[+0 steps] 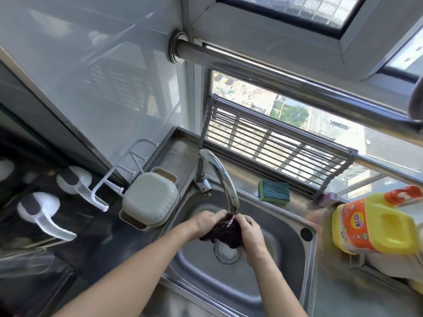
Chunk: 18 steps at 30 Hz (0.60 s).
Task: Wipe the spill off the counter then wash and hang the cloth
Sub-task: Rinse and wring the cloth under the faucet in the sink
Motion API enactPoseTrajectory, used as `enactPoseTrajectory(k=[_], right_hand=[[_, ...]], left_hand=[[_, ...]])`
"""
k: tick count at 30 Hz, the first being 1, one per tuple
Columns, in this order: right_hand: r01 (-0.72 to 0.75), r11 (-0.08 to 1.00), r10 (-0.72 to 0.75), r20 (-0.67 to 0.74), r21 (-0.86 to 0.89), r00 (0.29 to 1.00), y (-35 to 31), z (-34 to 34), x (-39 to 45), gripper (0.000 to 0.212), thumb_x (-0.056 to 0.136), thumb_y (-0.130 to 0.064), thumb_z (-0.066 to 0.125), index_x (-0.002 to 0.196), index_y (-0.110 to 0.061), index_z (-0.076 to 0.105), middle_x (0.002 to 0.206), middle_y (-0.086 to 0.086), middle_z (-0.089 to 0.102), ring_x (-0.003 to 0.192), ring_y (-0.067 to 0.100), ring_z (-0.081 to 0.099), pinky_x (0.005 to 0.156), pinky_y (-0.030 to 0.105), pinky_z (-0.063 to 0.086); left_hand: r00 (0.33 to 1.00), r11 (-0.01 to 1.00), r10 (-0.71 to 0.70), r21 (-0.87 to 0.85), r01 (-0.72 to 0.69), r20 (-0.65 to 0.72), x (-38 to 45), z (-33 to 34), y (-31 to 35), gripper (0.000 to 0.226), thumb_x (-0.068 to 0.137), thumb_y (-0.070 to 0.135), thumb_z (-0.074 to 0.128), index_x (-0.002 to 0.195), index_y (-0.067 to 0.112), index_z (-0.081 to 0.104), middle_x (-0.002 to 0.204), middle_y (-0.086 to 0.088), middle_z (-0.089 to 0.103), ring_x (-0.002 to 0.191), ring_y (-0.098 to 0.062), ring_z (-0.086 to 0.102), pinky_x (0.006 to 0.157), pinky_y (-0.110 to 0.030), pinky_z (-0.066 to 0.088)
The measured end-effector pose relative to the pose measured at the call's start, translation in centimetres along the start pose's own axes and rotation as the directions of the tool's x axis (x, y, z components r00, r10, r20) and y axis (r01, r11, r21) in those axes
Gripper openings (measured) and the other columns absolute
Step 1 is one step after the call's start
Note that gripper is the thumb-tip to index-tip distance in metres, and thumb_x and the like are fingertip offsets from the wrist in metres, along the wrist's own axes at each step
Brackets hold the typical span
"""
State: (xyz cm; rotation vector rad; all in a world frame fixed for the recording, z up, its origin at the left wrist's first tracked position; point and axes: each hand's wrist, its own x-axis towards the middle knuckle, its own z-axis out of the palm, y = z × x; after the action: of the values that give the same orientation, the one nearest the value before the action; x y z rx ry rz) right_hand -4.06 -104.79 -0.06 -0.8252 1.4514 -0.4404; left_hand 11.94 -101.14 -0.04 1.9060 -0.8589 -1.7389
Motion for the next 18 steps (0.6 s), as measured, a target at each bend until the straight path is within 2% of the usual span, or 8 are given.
enactPoseTrajectory(k=[3,6,8,10,13,15,16,18], right_hand=[[-0.068,0.998,0.065,-0.155,-0.015,0.986,2.4,-1.5,1.5,0.027,0.088,-0.043,0.070,0.087,-0.016,0.072,0.083,0.008,0.076,0.078,0.030,0.072,0.071,0.043,0.061],[-0.082,0.972,0.022,-0.260,-0.221,0.965,7.8,-3.8,5.4,0.047,0.071,-0.058,0.046,0.091,-0.024,0.072,0.089,0.002,0.075,0.089,0.029,0.070,0.088,0.054,0.058],[-0.013,0.934,-0.057,-0.185,-0.356,0.981,6.5,-3.4,3.4,0.032,0.079,-0.030,0.049,0.101,-0.031,0.072,0.097,-0.003,0.072,0.093,0.023,0.068,0.092,0.048,0.057],[0.144,0.906,-0.131,0.058,-0.398,0.990,3.6,-1.9,-0.4,0.059,0.077,-0.002,0.057,0.121,-0.041,0.064,0.115,-0.006,0.061,0.104,0.017,0.063,0.091,0.040,0.057],[0.287,0.880,-0.155,0.344,-0.378,0.926,3.4,-0.8,-1.7,0.085,0.071,-0.009,0.072,0.142,-0.043,0.041,0.128,-0.008,0.036,0.108,0.021,0.060,0.083,0.024,0.057],[0.329,0.832,-0.177,0.348,-0.446,0.920,3.5,-0.5,-1.6,0.079,0.069,-0.021,0.084,0.137,-0.034,0.046,0.125,-0.006,0.036,0.107,0.012,0.056,0.086,0.009,0.048],[0.356,0.791,-0.210,0.326,-0.497,0.922,3.3,-0.4,-1.6,0.070,0.071,-0.022,0.085,0.133,-0.029,0.052,0.123,-0.005,0.041,0.106,0.009,0.055,0.086,0.004,0.042],[0.394,0.709,-0.319,0.231,-0.585,0.919,2.8,-0.8,-1.8,0.046,0.074,-0.018,0.078,0.119,-0.020,0.066,0.114,-0.001,0.059,0.102,0.015,0.060,0.086,0.012,0.041]], left_hand=[[0.992,0.985,0.104,0.149,-0.092,-0.074,-0.4,-0.9,-0.5,0.051,0.096,0.053,0.056,0.083,0.007,0.072,0.071,-0.008,0.064,0.056,-0.019,0.059,0.053,-0.028,0.049],[0.988,0.981,0.148,0.136,-0.141,-0.041,-1.3,-0.9,0.6,0.048,0.097,0.052,0.057,0.079,0.009,0.068,0.065,-0.005,0.059,0.050,-0.016,0.053,0.048,-0.023,0.043],[0.991,0.980,0.137,0.146,-0.137,0.013,-1.5,-0.4,0.9,0.039,0.098,0.046,0.057,0.079,0.014,0.067,0.061,-0.001,0.059,0.045,-0.011,0.053,0.046,-0.019,0.043],[0.988,0.989,0.115,0.080,-0.124,0.101,-1.7,0.1,0.8,0.034,0.098,0.044,0.058,0.080,0.016,0.068,0.063,0.000,0.061,0.047,-0.011,0.054,0.050,-0.022,0.045],[0.958,0.988,0.155,-0.050,-0.147,0.242,-2.2,0.1,0.7,0.019,0.097,0.034,0.061,0.088,0.019,0.068,0.068,0.003,0.061,0.051,-0.009,0.055,0.053,-0.024,0.044],[0.930,0.980,0.195,-0.014,-0.201,0.311,-2.8,-0.3,1.0,0.009,0.094,0.021,0.067,0.102,0.015,0.066,0.076,0.004,0.065,0.059,-0.005,0.060,0.056,-0.018,0.048],[0.918,0.976,0.202,0.011,-0.219,0.342,-2.8,-0.6,0.8,0.018,0.090,0.018,0.072,0.106,0.014,0.065,0.084,0.002,0.067,0.068,-0.006,0.063,0.061,-0.018,0.050],[0.919,0.960,0.195,0.122,-0.250,0.344,-2.8,-1.4,0.1,0.046,0.077,0.024,0.085,0.113,0.017,0.058,0.100,0.001,0.068,0.085,-0.011,0.066,0.076,-0.025,0.056]])
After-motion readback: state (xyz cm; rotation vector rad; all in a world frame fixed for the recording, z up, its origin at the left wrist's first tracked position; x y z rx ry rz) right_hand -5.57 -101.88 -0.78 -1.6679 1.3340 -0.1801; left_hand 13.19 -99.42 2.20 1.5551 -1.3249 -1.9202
